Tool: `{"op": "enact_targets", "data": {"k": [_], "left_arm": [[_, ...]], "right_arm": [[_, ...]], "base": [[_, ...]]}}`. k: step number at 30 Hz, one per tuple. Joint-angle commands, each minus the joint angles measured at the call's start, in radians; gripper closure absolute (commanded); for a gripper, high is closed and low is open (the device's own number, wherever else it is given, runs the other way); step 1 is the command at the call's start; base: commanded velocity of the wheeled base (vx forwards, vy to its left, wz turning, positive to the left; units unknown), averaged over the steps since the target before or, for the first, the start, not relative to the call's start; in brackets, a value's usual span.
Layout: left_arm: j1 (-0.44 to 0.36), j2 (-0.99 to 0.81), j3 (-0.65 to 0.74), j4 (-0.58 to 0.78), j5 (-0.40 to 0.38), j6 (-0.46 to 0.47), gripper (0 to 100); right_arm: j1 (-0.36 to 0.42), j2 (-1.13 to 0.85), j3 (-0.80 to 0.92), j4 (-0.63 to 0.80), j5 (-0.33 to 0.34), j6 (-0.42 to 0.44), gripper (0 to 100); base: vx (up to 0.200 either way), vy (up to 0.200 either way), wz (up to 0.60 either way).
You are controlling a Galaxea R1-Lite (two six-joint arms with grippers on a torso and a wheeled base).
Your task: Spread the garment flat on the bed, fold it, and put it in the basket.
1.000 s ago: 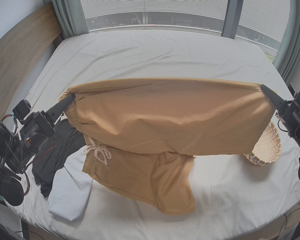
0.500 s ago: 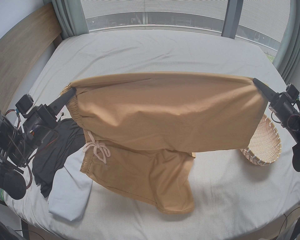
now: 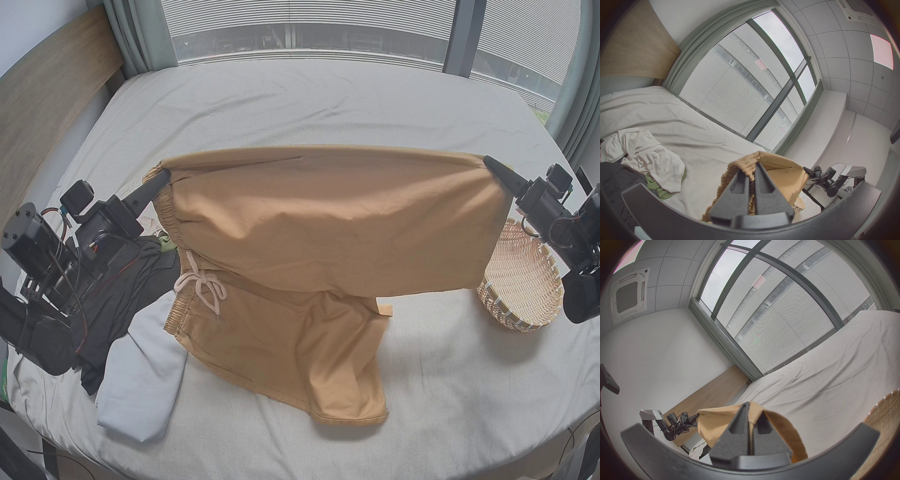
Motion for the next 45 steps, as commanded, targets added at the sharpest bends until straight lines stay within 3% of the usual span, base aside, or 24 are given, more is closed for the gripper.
{"op": "enact_targets", "data": {"k": [1,14,20,26,42,43,44,45], "left_arm": [[-0.003,0.086,-0.043,0.000,0.005,0.001,100],[-0.001,0.305,-0.287,0.000,0.056,-0.004,100],[-0.003,0.390,-0.388,0.002,0.063,-0.007,100],[0.002,0.445,-0.468,0.006,0.085,-0.060,100],[0.017,0.509,-0.651,0.169,0.083,-0.103,100],[0.017,0.511,-0.658,0.174,0.082,-0.114,0],[0.017,0.514,-0.666,0.177,0.080,-0.123,0],[0.015,0.517,-0.675,0.186,0.076,-0.137,0]], "right_arm": [[0.002,0.086,-0.058,-0.001,0.002,0.000,100],[0.002,0.273,-0.263,0.004,0.000,0.000,100],[0.000,0.316,-0.352,0.071,-0.003,0.000,100],[-0.001,0.368,-0.420,0.094,-0.001,0.000,100],[-0.023,0.492,-0.635,0.206,-0.005,0.000,100],[-0.024,0.498,-0.644,0.213,-0.006,0.000,100],[-0.024,0.506,-0.656,0.219,-0.006,0.000,0],[-0.029,0.518,-0.677,0.228,-0.012,0.000,0]], "base": [[0.000,0.000,0.00],[0.000,0.000,0.00],[0.000,0.000,0.00],[0.000,0.000,0.00],[0.000,0.000,0.00],[0.000,0.000,0.00],[0.000,0.000,0.00],[0.000,0.000,0.00]]}}
